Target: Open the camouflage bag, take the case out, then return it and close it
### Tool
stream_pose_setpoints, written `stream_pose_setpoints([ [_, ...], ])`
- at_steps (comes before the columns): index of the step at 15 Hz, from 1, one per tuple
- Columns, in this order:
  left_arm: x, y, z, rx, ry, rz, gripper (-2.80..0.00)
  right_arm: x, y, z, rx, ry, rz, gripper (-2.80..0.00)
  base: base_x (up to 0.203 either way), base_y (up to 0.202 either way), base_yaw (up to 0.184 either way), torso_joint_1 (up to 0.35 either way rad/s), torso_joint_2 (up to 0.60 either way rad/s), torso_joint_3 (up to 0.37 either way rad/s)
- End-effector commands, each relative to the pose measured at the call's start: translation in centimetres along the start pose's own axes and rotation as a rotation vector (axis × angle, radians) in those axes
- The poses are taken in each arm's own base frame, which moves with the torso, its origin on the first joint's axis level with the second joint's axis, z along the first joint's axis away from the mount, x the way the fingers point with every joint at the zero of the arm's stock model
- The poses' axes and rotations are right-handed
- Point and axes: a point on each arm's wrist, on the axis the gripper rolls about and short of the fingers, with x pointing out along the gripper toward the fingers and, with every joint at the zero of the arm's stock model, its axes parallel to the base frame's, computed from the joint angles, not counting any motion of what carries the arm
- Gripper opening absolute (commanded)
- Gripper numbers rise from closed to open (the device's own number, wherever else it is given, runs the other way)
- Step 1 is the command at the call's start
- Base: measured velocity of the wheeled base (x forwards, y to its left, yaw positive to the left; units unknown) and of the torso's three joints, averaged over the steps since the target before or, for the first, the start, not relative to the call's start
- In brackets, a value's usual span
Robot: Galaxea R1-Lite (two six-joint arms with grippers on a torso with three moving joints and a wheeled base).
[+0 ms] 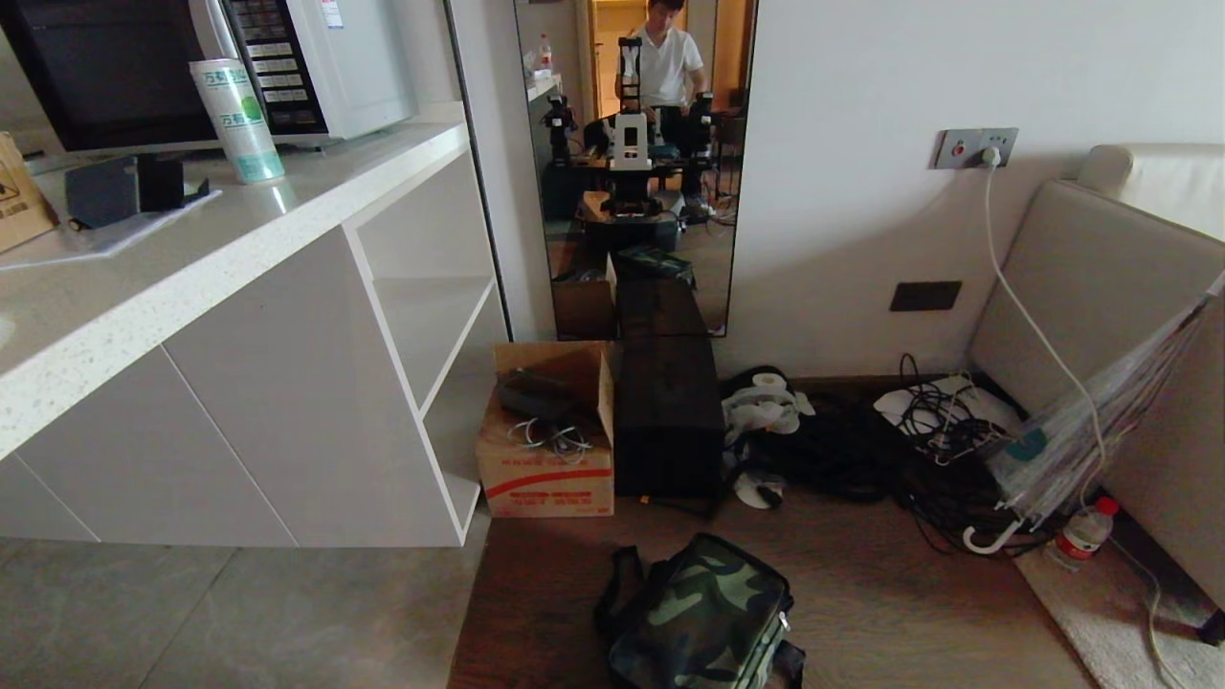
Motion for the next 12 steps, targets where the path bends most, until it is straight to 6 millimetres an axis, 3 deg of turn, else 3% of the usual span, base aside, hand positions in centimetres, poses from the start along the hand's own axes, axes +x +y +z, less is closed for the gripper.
stream_pose_setpoints([
  [1,0.01,0.00,0.01,0.000,0.001,0.000,-2.80,0.02,0.00,0.01,0.000,0.002,0.000,-2.80,0.000,0.000,0.000,0.000,0.00,0.000],
  [12,0.01,0.00,0.01,0.000,0.001,0.000,-2.80,0.03,0.00,0.01,0.004,0.004,0.000,-2.80,0.000,0.000,0.000,0.000,0.00,0.000],
])
